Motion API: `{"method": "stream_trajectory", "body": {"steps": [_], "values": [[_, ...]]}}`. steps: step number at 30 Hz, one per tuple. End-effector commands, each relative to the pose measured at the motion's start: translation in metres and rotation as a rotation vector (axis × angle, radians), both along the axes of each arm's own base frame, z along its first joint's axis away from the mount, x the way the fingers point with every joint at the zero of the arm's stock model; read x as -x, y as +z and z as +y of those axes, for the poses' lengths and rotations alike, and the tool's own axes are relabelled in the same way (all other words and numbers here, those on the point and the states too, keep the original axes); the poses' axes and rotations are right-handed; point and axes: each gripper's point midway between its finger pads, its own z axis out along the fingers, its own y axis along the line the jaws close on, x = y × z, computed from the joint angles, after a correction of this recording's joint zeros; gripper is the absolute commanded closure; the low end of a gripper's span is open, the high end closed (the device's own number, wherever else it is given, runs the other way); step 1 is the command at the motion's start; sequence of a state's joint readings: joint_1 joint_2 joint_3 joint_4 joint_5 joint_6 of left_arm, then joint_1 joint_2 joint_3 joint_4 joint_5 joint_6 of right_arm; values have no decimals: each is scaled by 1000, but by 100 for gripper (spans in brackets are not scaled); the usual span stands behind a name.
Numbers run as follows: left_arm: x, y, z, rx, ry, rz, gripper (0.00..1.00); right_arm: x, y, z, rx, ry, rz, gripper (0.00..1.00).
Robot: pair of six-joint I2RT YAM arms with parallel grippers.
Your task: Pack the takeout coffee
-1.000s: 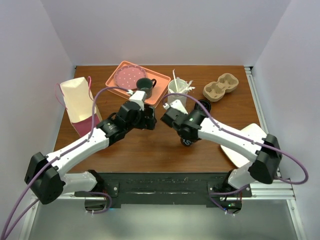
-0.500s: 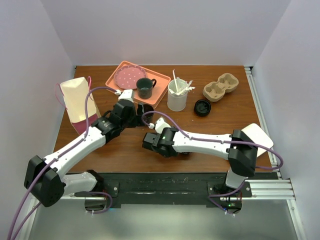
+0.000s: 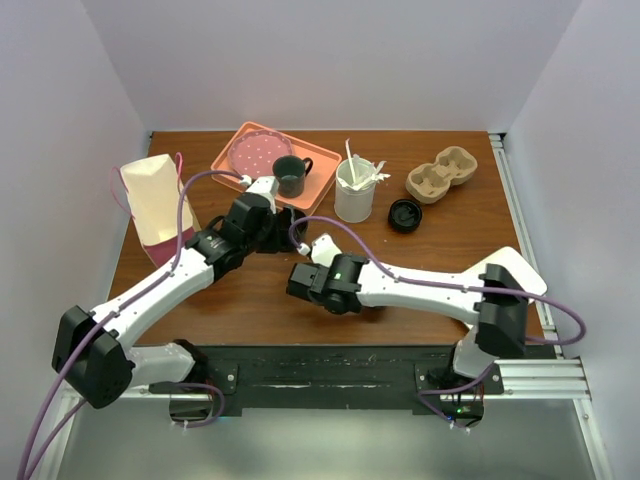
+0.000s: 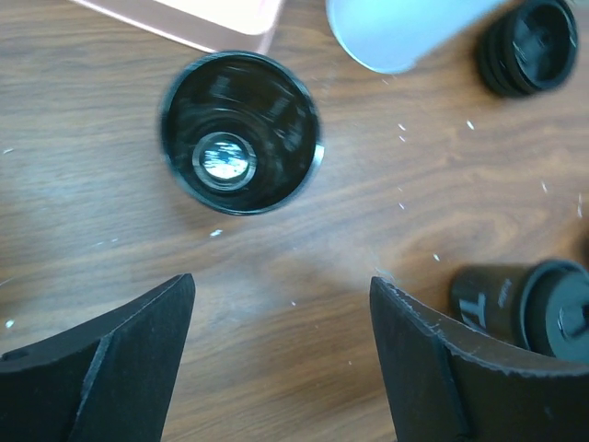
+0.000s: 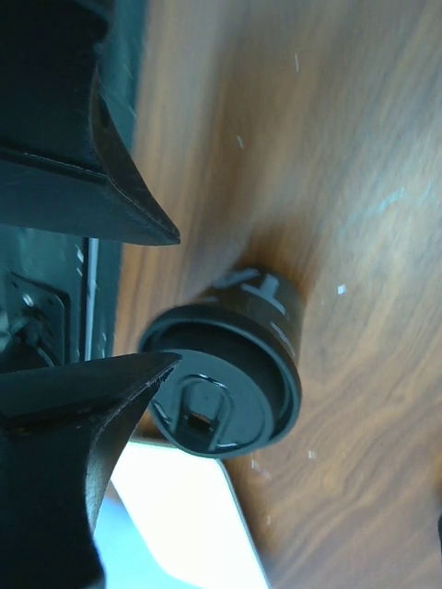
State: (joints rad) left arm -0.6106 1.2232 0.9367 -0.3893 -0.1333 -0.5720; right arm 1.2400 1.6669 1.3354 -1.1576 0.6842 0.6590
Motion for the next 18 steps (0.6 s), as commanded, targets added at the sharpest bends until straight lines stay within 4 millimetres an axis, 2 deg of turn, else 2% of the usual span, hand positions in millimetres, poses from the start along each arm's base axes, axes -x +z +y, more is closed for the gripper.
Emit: {"method": "stream_trajectory", "body": {"steps": [1, 2, 3, 5, 6, 7, 8, 9, 11, 14, 18], "values": [[-3, 23, -23, 48, -143, -48, 20, 2, 54, 28, -315, -41, 9, 46], [0, 23, -27, 63, -167, -39, 21, 2, 63, 26, -365, -60, 15, 47], [1, 23, -31, 74, -182, -34, 21, -6, 69, 19, -399, -103, 19, 47], [8, 23, -46, 130, -248, -14, 23, -9, 67, 10, -463, -143, 73, 48], [12, 21, -52, 148, -273, 0, 25, -13, 78, 1, -524, -159, 61, 48], [19, 21, -62, 183, -313, 21, 26, -26, 74, -13, -546, -213, 57, 49], [20, 19, -71, 198, -335, 20, 28, -28, 75, -19, -568, -217, 76, 49], [29, 17, -83, 205, -374, 29, 29, -40, 78, -37, -597, -271, 68, 49], [36, 14, -103, 223, -419, 33, 30, -44, 68, -52, -595, -283, 103, 48], [59, 8, -136, 256, -503, 71, 34, -46, 55, -67, -597, -296, 187, 44], [74, 1, -156, 323, -572, 120, 38, -46, 45, -73, -656, -304, 253, 40]]}}
